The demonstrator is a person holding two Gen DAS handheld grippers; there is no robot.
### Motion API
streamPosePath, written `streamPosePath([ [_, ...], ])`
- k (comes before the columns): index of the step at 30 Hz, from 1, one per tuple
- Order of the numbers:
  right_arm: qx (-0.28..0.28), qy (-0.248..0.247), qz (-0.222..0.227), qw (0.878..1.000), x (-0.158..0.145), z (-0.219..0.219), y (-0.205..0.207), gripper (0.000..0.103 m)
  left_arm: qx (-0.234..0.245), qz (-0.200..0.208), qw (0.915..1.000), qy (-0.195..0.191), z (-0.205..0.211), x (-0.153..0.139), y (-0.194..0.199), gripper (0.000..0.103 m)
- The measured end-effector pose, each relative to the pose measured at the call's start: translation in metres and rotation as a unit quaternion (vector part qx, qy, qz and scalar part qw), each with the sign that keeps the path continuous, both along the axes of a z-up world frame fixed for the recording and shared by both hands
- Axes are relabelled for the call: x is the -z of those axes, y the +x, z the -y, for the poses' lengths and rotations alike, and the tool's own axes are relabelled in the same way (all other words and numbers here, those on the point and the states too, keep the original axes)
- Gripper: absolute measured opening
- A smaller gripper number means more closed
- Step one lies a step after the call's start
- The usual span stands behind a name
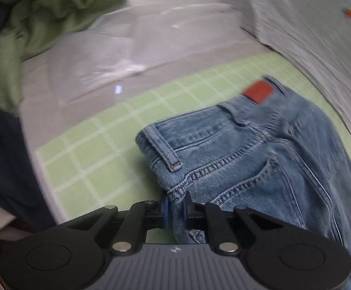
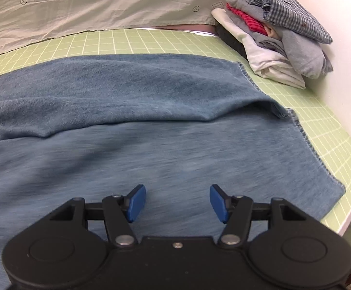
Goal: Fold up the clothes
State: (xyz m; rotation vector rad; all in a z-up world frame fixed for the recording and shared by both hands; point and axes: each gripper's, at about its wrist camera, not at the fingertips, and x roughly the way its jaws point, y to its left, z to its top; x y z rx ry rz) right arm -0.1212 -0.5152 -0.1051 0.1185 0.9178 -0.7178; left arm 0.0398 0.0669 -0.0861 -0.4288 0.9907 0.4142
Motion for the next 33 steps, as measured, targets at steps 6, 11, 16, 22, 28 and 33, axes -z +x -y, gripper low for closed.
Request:
streamPosePath([
  [6,0.0,0.012,0.017,1.0,-0.003,0.012,-0.012,0.061,0.019,0.004,0.9993,0.031,0.01,-0.021,-0.006,0.063],
  [11,-0.007,0.018,0.037,0.999,-0.008,0.025,-0.022,0.088,0.065,0.034,0.9966,0.038,0.062,-0.037,-0.013,0.087],
  [16,-0.031,0.018,0.067,0.997,-0.024,0.055,-0.032,0.103,0.131,0.012,0.9907,0.035,0.141,-0.025,-0.013,0.092],
  [22,-0.008,0.021,0.101,0.995,-0.041,0.12,-0.039,0.103,0.196,-0.019,0.9802,0.015,0.236,-0.004,-0.02,0.097],
  [28,0.006,0.029,0.109,0.994,-0.036,0.187,-0.028,0.103,0.219,-0.032,0.9751,0.017,0.298,0.005,-0.006,0.098],
  [33,-0.015,0.037,0.089,0.995,-0.026,0.237,0.008,0.103,0.224,-0.034,0.9737,0.023,0.34,0.004,0.018,0.098],
])
